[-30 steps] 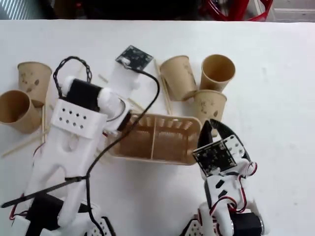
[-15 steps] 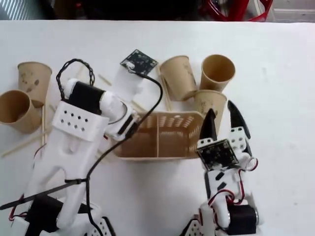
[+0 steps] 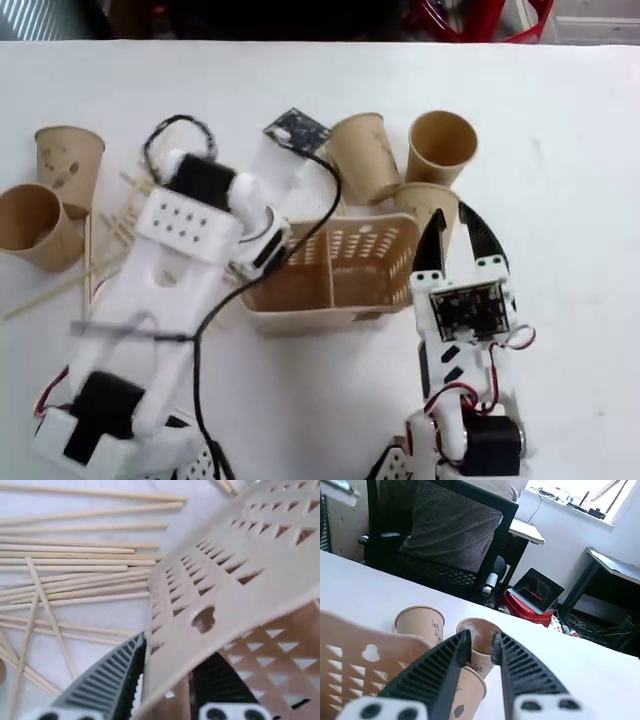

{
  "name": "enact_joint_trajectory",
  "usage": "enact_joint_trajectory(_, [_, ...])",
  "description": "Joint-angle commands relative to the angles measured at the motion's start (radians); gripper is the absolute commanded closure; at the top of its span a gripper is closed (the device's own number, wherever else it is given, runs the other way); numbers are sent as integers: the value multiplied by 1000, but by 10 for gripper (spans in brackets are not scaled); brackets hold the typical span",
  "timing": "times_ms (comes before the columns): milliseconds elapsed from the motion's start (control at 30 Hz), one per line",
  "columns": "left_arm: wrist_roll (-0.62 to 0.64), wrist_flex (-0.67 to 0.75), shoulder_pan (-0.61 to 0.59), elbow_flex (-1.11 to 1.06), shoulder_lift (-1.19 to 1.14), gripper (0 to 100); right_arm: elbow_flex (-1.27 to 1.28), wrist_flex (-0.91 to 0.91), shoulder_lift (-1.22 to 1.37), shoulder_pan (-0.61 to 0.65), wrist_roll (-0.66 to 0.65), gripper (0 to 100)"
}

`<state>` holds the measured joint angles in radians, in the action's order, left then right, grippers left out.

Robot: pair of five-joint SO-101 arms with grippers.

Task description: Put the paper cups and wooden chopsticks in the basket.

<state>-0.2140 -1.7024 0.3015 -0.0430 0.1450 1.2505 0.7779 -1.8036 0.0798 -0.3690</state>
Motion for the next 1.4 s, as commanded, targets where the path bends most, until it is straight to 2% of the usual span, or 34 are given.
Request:
enact_joint_trajectory(0, [-23, 83, -8, 12, -2, 867, -149, 128, 5, 15, 9, 925])
enact_joint_trajectory(200, [-31, 107, -7, 6, -10, 867, -356, 331, 99, 54, 8, 924])
enact_joint_trajectory(333, [-26, 91, -7, 3, -10, 871, -491, 395, 372, 56, 11, 924])
enact_joint_trajectory(433, [-26, 48, -5, 8, -12, 875, -623, 438, 608, 79, 68, 924])
enact_joint_trajectory(567, [-26, 25, -7, 11, -10, 932, -772, 441, 866, 127, 110, 924])
enact_joint_trajectory(700, [-26, 25, -16, 6, -10, 915, -848, 455, 1046, 134, 107, 921])
enact_joint_trajectory(833, [-25, 31, -21, 6, -10, 914, -891, 539, 1087, 122, 107, 885])
enact_joint_trajectory(1033, [-23, 32, -21, 11, -10, 914, -959, 690, 997, 125, 101, 877])
enact_joint_trajectory(1100, [-21, 34, -21, 11, -10, 914, -964, 725, 981, 122, 51, 878])
enact_joint_trajectory(1367, [-21, 43, -19, 5, -10, 914, -839, 628, 1089, 119, 15, 879])
